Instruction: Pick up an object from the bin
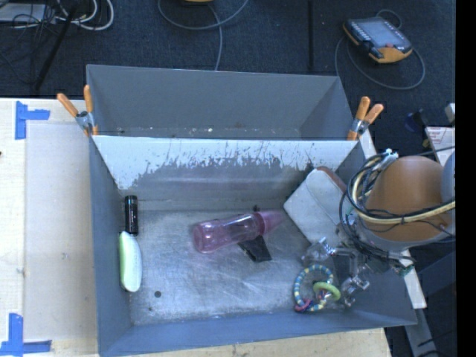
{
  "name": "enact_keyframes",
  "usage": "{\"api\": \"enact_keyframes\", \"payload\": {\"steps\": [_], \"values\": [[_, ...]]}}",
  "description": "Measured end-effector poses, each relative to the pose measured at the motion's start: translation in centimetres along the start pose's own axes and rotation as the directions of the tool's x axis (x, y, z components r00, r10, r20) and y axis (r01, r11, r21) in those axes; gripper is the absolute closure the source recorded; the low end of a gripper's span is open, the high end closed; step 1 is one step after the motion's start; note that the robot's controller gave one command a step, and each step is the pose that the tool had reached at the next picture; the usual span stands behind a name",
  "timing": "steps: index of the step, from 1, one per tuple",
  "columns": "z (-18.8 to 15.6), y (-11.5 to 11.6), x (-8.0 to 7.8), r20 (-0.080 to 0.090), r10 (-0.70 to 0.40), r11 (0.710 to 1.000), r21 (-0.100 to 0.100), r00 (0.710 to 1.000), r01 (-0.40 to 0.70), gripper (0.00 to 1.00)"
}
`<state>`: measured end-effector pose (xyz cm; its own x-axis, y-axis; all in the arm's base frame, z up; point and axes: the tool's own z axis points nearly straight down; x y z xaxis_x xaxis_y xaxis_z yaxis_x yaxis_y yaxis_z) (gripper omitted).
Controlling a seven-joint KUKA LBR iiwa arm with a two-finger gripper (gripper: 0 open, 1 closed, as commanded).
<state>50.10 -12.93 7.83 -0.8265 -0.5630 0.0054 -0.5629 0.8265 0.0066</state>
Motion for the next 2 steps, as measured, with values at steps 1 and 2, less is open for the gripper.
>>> {"api": "enact_keyframes", "payload": {"steps": [1,2], "values": [[-0.56,2.13,-0.23,0.003,-0.439,0.898,0.006,0.898,0.439,1.00],[-0.55,2.13,-0.24,0.002,-0.440,0.898,0.006,0.898,0.440,1.00]]}}
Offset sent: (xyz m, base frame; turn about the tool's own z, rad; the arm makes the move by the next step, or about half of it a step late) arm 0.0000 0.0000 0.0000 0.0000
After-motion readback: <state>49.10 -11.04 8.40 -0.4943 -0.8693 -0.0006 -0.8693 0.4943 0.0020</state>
